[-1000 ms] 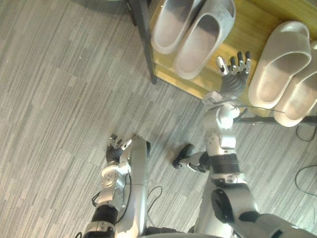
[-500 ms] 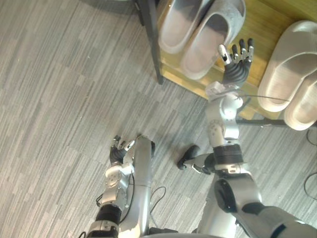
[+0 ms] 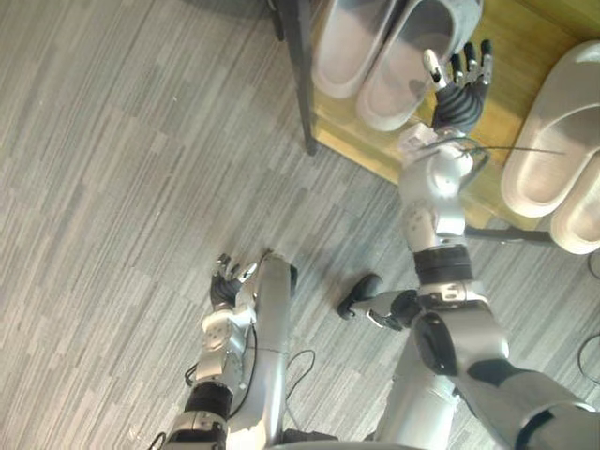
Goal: Organize the slippers on the shoe rack
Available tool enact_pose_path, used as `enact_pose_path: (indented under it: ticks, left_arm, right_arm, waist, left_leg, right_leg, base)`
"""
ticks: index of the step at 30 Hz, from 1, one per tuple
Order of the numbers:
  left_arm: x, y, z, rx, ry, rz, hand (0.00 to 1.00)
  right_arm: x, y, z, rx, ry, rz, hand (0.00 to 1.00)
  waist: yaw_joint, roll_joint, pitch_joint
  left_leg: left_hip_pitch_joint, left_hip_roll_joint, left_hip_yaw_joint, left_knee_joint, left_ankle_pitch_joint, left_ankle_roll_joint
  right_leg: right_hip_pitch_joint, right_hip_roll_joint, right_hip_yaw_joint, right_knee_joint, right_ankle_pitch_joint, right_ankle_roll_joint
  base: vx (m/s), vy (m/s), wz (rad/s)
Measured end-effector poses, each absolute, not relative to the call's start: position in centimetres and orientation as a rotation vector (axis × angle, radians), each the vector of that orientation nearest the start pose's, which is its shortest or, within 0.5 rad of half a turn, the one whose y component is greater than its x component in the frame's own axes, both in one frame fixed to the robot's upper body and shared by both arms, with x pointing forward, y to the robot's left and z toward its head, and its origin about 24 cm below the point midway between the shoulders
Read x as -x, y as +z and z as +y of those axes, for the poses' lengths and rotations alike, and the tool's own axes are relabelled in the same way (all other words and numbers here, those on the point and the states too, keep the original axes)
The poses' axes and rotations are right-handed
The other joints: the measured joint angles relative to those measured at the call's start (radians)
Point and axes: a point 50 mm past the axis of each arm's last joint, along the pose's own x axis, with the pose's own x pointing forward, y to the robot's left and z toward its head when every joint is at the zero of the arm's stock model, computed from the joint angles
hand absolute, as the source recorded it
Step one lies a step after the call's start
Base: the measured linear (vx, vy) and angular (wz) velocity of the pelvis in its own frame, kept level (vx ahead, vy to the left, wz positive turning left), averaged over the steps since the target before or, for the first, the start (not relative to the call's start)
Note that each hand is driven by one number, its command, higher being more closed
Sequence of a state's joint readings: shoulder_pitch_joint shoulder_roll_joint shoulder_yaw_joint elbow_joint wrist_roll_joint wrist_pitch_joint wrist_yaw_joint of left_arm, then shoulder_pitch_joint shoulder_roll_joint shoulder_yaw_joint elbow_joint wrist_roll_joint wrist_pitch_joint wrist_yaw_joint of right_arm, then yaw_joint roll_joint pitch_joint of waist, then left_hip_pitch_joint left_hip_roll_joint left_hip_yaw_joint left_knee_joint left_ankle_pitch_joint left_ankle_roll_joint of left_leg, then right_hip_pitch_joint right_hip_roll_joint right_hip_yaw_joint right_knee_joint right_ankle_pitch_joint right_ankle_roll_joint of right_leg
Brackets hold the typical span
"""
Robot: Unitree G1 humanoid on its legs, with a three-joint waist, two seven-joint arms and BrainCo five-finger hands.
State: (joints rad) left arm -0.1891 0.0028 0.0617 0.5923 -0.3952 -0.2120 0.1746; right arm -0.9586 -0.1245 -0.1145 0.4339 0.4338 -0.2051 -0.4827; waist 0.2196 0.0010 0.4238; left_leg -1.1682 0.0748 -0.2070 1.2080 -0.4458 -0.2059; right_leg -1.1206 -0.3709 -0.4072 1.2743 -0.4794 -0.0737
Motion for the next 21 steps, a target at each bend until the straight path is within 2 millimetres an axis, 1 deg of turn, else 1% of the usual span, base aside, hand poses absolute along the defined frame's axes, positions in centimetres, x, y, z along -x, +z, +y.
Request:
enact_pose_path:
  ticks: [3, 9, 16, 21]
  left_arm:
    - [-26.9, -3.2, 16.4, 0.367, 0.301, 0.234, 0.0]
    - [-27.0, -3.1, 16.4, 0.368, 0.3, 0.23, 0.0]
    - [-27.2, -3.1, 16.3, 0.369, 0.3, 0.231, 0.0]
    - [-27.2, -3.0, 16.4, 0.369, 0.301, 0.228, 0.0]
  right_arm:
    - [-37.8, 26.3, -15.2, -0.513, -0.3, -0.579, 0.0]
    - [-38.2, 26.6, -15.5, -0.492, -0.308, -0.573, 0.0]
    - [-38.3, 26.9, -15.2, -0.474, -0.3, -0.569, 0.0]
    - [-38.3, 27.1, -14.7, -0.385, -0.297, -0.579, 0.0]
  waist:
    - [0.0, 0.009, 0.001]
    - [0.0, 0.01, 0.002]
    - [-0.001, 0.012, 0.003]
    - [-0.007, 0.012, 0.003]
  left_leg:
    - [0.0, 0.001, 0.0, -0.001, 0.003, -0.001]
    - [-0.003, 0.003, 0.0, -0.005, 0.009, -0.006]
    - [-0.001, 0.007, 0.002, -0.01, 0.015, -0.01]
    - [0.003, 0.016, 0.007, -0.01, 0.015, -0.01]
  right_leg:
    - [0.0, 0.0, -0.001, -0.001, 0.001, -0.001]
    - [-0.006, 0.002, -0.001, -0.002, 0.0, 0.0]
    - [-0.01, 0.005, 0.0, -0.004, 0.004, -0.007]
    - [-0.009, 0.01, 0.004, -0.007, 0.013, -0.016]
  base:
    - [0.0, 0.032, -0.01]
    - [0.0, 0.011, 0.0]
    - [0.0, 0.01, 0.0]
    - [0.01, 0.036, -0.04]
